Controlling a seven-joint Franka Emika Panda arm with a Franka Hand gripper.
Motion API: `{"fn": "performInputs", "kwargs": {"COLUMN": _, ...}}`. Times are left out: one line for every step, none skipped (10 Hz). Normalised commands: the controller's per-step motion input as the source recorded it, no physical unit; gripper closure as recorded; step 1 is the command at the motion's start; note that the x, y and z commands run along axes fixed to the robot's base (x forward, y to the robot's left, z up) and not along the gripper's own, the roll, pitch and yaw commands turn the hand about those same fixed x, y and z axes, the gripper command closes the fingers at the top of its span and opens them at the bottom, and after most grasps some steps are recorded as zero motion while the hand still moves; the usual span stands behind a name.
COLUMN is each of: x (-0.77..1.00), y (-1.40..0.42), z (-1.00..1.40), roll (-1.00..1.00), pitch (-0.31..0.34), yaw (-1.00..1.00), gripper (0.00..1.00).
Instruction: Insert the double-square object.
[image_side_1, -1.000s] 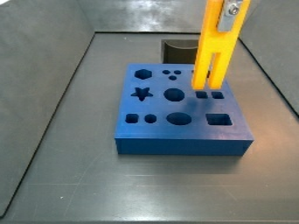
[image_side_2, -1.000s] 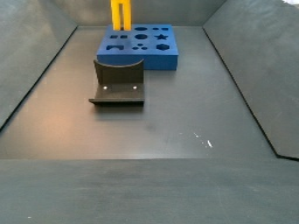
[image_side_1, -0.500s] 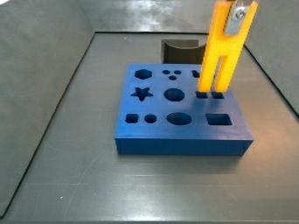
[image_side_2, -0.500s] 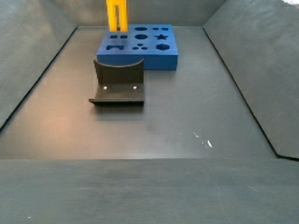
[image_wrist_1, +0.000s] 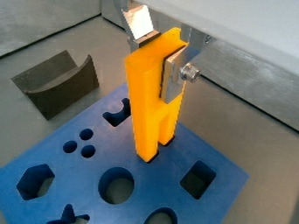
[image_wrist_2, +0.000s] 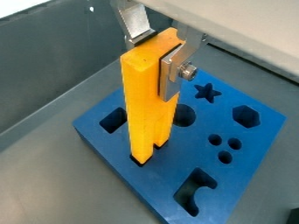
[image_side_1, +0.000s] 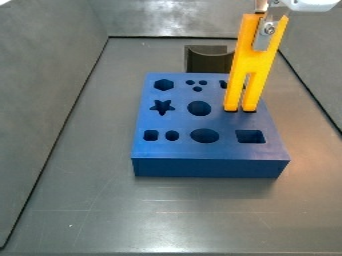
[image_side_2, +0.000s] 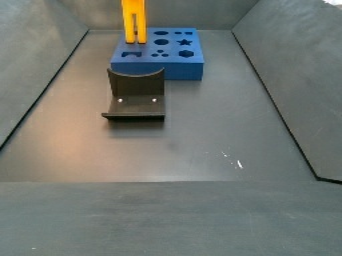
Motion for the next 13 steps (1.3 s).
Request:
{"fn": "performInputs", "kwargs": {"x": 0.14, "y": 0.0, "z": -0.16, "roll": 0.03, "pitch": -0.01, "yaw": 0.0, "gripper": 1.0}}
{"fn": "performInputs", "kwargs": {"x": 0.12, "y": 0.0, "z": -0.17, "roll": 0.02, "pitch": -0.029, "yaw": 0.0, "gripper": 1.0}}
{"fn": "performInputs", "kwargs": {"x": 0.01, "y": 0.0, "z": -0.2, "roll": 0.04, "pitch": -0.037, "yaw": 0.0, "gripper": 1.0}}
{"fn": "performInputs", "kwargs": {"x": 0.0, "y": -0.05, "z": -0.15, "roll": 0.05, "pitch": -0.036, "yaw": 0.0, "gripper": 1.0}}
{"fn": "performInputs", "kwargs": {"x": 0.0, "y": -0.05, "z": -0.13, "roll": 0.05, "pitch": -0.03, "yaw": 0.0, "gripper": 1.0}}
{"fn": "performInputs", "kwargs": {"x": 0.0, "y": -0.02, "z": -0.12, "roll": 0.06, "pitch": -0.031, "yaw": 0.0, "gripper": 1.0}}
{"fn": "performInputs", "kwargs": {"x": 0.0, "y": 0.0, "z": -0.15, "roll": 0.04, "pitch": -0.02, "yaw": 0.0, "gripper": 1.0}}
{"fn": "performInputs", "kwargs": {"x": 0.0, "y": -0.02, "z": -0.01, "roll": 0.0, "pitch": 0.0, "yaw": 0.0, "gripper": 1.0}}
{"fn": "performInputs", "kwargs": {"x": 0.01, "y": 0.0, "z": -0.41, "roll": 0.0, "pitch": -0.003, "yaw": 0.0, "gripper": 1.0}}
{"fn": "performInputs", "kwargs": {"x": 0.04, "y": 0.0, "z": -0.61, "roll": 0.1, "pitch": -0.04, "yaw": 0.0, "gripper": 1.0}}
{"fn": "performInputs", "kwargs": {"x": 0.03, "y": 0.0, "z": -0.62, "roll": 0.12, "pitch": -0.051, "yaw": -0.01, "gripper": 1.0}}
{"fn": "performInputs", "kwargs": {"x": 0.06, "y": 0.0, "z": -0.65, "roll": 0.13, "pitch": -0.051, "yaw": -0.02, "gripper": 1.0}}
{"fn": "performInputs", "kwargs": {"x": 0.05, "y": -0.01, "z": -0.65, "roll": 0.15, "pitch": -0.051, "yaw": -0.01, "gripper": 1.0}}
